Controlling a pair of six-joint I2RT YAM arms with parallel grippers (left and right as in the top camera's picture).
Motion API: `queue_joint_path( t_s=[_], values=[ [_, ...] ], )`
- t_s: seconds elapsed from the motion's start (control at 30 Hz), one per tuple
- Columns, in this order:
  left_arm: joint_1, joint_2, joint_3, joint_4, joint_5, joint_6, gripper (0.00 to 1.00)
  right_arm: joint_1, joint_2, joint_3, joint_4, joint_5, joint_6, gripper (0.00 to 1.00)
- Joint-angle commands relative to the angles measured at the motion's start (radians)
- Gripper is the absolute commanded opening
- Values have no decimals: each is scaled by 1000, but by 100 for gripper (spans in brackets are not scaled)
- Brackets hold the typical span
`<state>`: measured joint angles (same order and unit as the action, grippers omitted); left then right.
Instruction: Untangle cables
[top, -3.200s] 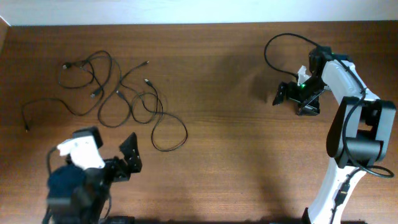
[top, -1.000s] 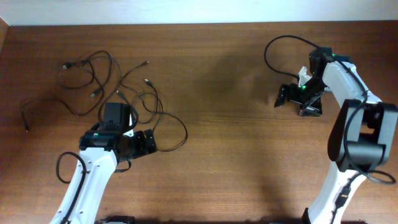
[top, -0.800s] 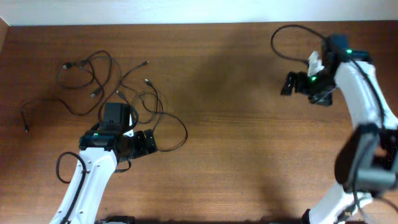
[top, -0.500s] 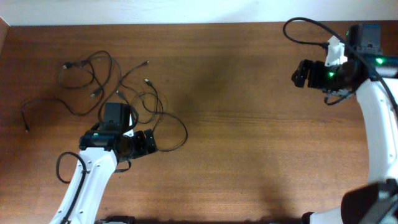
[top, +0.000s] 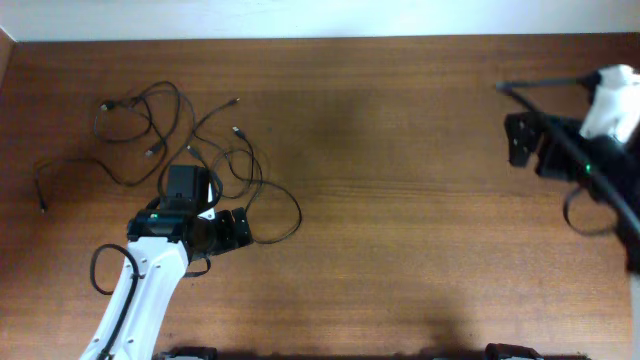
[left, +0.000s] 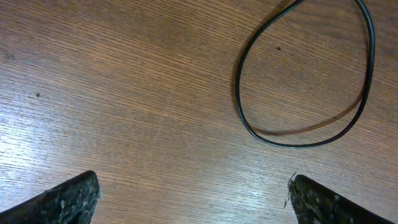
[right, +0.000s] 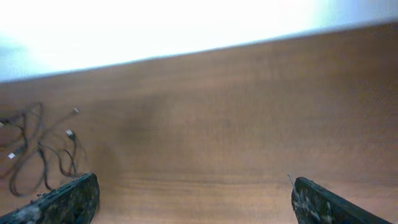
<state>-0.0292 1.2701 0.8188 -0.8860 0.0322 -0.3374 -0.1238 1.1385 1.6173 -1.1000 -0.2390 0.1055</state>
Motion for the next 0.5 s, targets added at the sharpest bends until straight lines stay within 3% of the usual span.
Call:
queue_joint_path(
  t_s=[0.0,0.2,0.47],
  values=[
    [6,7,-9,2,-11,-10,99,-1,-124,1,-2,12,-2,99],
    [6,7,-9,2,-11,-10,99,-1,-245,1,-13,12,-2,99],
    [6,7,-9,2,-11,-10,99,-1,-252,1,-20,12,-2,98]
  ],
)
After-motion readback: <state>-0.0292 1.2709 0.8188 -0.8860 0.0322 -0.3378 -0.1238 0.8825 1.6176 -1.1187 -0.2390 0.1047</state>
